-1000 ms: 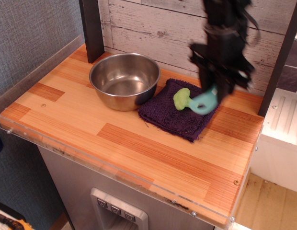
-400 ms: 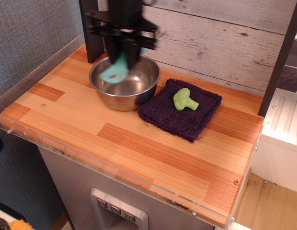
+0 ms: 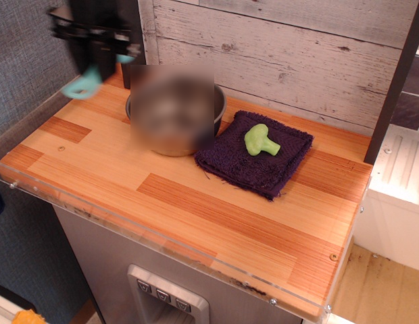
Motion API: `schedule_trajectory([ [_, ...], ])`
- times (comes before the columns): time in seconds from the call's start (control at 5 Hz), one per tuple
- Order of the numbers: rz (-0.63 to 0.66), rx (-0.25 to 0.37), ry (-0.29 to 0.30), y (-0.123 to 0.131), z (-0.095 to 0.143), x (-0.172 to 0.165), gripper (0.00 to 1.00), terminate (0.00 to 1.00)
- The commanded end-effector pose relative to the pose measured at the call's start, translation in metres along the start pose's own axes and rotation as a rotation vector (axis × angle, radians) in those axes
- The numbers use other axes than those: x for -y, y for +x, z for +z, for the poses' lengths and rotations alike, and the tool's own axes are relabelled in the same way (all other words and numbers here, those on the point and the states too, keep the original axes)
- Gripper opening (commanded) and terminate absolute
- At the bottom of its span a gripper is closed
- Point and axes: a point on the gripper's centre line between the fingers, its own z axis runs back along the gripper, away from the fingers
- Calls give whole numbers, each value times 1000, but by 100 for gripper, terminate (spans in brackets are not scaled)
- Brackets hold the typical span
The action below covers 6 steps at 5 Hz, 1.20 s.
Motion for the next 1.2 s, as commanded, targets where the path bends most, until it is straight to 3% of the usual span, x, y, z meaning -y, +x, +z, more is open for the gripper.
schedule_trajectory([
  [0.0, -34, -11, 52, -22, -14, -85, 0, 0],
  [0.2, -72, -31, 0, -15, -38, -71, 0, 0],
  [0.4, -129, -61, -3, -9, -50, -53, 0, 0],
  [0.6, -145, -39, 37, -5, -40, -40, 0, 0],
  [0.8, -101, -75, 25, -7, -51, -43, 0, 0],
  [1.0, 21, -119, 1, -13, -61, -51, 100, 0],
])
